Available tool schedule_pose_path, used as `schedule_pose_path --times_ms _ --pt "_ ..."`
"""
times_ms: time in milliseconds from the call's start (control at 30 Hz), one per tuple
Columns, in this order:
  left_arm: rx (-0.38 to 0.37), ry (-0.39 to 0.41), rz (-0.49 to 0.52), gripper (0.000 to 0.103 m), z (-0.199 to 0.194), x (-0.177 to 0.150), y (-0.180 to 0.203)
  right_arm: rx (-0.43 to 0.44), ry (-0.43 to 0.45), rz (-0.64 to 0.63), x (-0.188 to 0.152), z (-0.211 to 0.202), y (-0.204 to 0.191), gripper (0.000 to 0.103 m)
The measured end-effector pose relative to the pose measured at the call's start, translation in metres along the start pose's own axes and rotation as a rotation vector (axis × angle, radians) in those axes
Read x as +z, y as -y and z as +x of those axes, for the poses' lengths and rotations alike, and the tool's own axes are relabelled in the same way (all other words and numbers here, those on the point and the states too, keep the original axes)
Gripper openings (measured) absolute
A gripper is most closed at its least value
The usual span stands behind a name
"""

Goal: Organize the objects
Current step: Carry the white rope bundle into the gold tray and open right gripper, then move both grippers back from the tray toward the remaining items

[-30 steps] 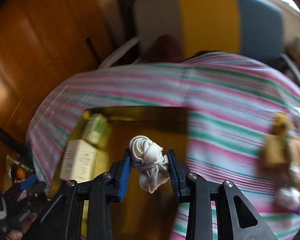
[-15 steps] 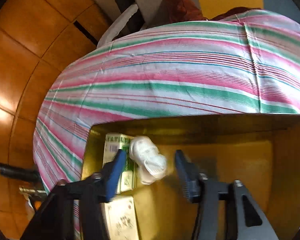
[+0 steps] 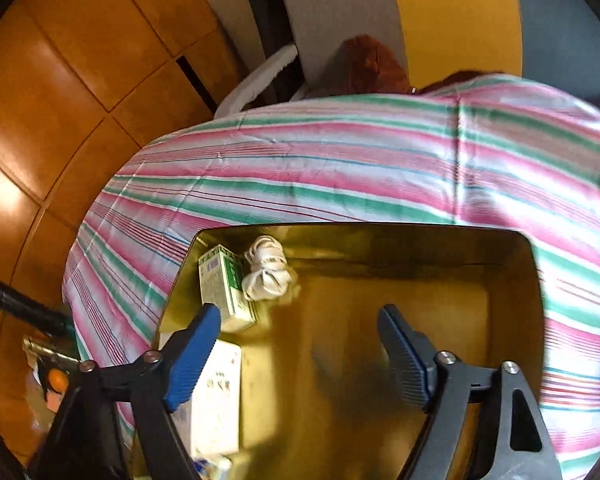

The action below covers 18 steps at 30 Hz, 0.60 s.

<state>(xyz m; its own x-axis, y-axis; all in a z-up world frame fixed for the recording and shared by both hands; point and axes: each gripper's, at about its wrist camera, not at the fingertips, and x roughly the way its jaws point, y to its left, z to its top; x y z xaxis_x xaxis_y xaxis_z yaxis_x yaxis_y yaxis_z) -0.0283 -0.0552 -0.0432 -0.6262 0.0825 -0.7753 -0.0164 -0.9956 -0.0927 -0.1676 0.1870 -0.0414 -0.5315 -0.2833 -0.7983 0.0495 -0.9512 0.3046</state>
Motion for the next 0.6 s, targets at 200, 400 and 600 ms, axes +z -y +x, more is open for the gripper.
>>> schedule_pose_path --times_ms 200,400,600 --pt "-0.019 0.021 0.049 0.058 -0.011 0.0 0.019 -0.061 0.051 -0.083 -0.023 -0.037 0.014 0.086" --pt "-0.045 0.031 0.102 0.058 -0.018 0.0 0.041 -0.118 0.096 -0.075 -0.043 -0.078 0.054 0.089" --pt "-0.068 0.034 0.161 0.058 -0.021 -0.001 0.066 -0.214 0.138 -0.003 -0.06 -0.122 0.115 0.092"
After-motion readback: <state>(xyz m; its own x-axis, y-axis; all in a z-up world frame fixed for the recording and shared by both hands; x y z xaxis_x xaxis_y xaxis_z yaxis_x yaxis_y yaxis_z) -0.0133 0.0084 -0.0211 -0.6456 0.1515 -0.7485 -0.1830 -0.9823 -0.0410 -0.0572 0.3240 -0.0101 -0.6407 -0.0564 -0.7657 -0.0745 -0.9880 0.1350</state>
